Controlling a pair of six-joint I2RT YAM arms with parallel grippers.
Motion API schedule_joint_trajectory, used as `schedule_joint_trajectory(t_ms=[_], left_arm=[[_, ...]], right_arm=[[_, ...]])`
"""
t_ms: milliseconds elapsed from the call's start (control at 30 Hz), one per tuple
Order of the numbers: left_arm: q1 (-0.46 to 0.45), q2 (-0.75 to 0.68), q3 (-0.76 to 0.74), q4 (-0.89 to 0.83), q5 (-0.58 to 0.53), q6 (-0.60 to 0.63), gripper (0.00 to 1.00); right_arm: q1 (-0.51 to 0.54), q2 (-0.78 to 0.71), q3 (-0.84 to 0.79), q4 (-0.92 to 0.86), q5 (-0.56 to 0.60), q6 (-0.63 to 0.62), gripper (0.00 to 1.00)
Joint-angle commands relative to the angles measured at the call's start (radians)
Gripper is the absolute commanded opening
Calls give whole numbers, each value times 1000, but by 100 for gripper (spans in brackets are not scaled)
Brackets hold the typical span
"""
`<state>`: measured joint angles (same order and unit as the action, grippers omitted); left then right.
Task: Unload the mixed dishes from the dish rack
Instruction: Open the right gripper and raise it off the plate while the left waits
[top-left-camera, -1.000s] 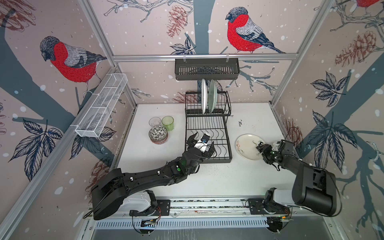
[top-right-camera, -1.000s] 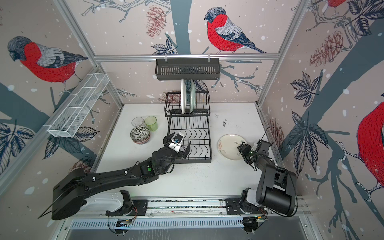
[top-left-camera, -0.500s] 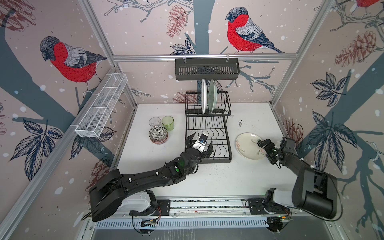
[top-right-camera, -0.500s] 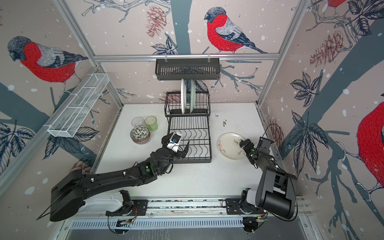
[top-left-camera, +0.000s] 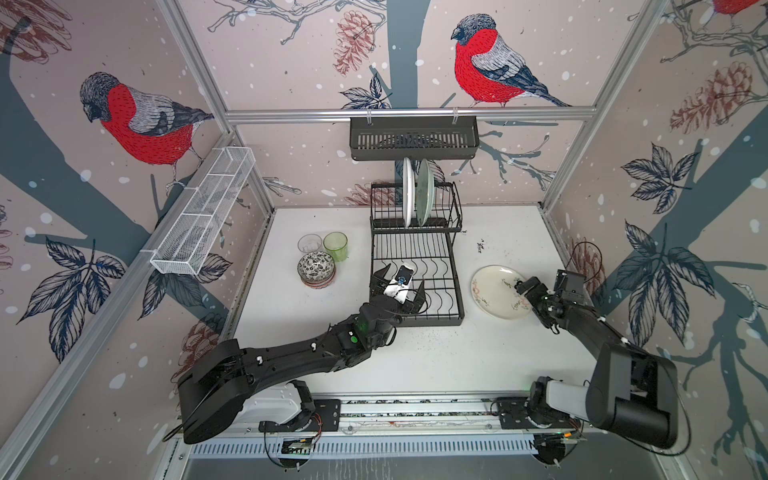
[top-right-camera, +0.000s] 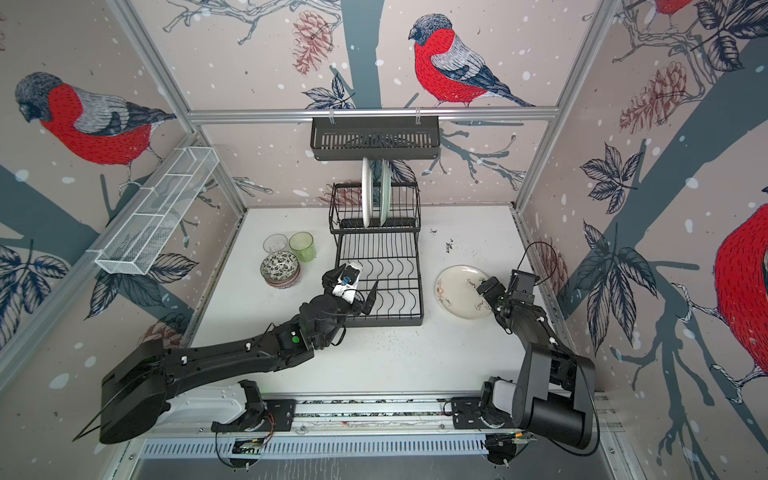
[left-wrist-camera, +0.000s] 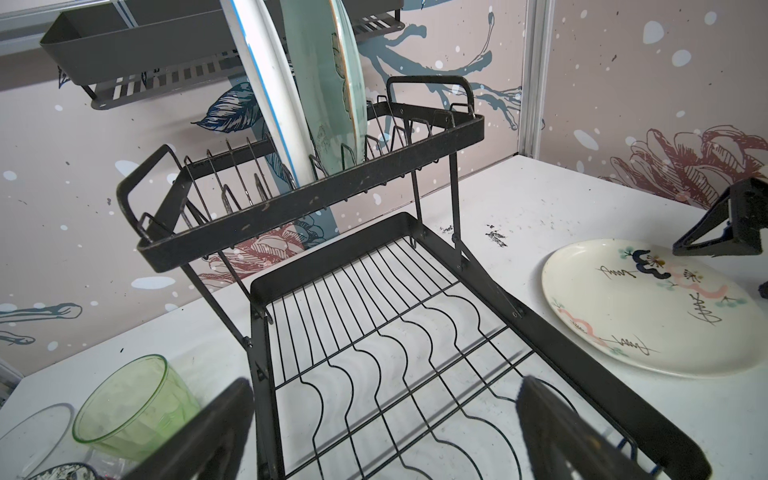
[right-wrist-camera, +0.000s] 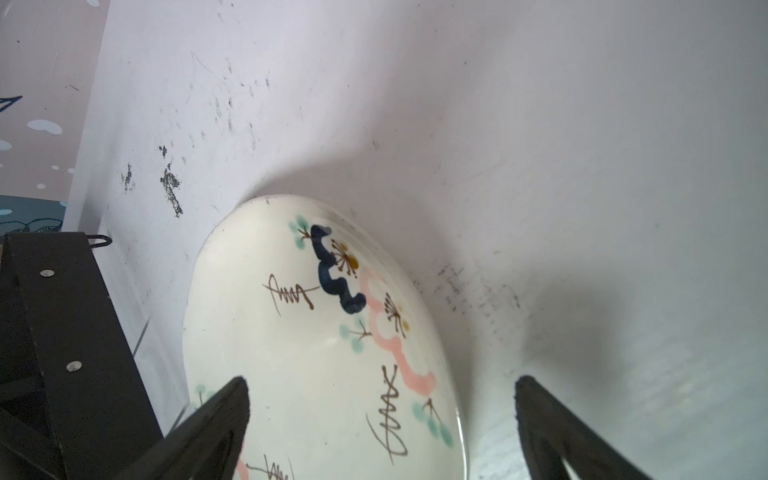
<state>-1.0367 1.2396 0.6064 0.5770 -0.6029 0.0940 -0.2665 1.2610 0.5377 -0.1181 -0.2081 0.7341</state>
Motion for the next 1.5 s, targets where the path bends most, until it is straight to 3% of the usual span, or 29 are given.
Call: schedule_joint_trajectory(t_ms=[0,233,533,833,1033,1467], left_arm=[[3,-13,-2,35,8,-17,98],[4,-20,-4,31,14,-26,98],[22,-26,-5,20,61,-55,98],[33,-29,-7,20,96,-75,98],[43,-35,-11,20,139,-94,98],[74,-66,-26,32,222,-120,98]], right_arm=[[19,-34,13,-40,85,3,99],[65,-55,22,-51,164,4,99],[191,-130,63,-102,365,-4,99],[271,-212,96,-85,311,-25,99],[322,-227,111,-2,155,-30,99],[484,-287,138,67,184,-68,99]])
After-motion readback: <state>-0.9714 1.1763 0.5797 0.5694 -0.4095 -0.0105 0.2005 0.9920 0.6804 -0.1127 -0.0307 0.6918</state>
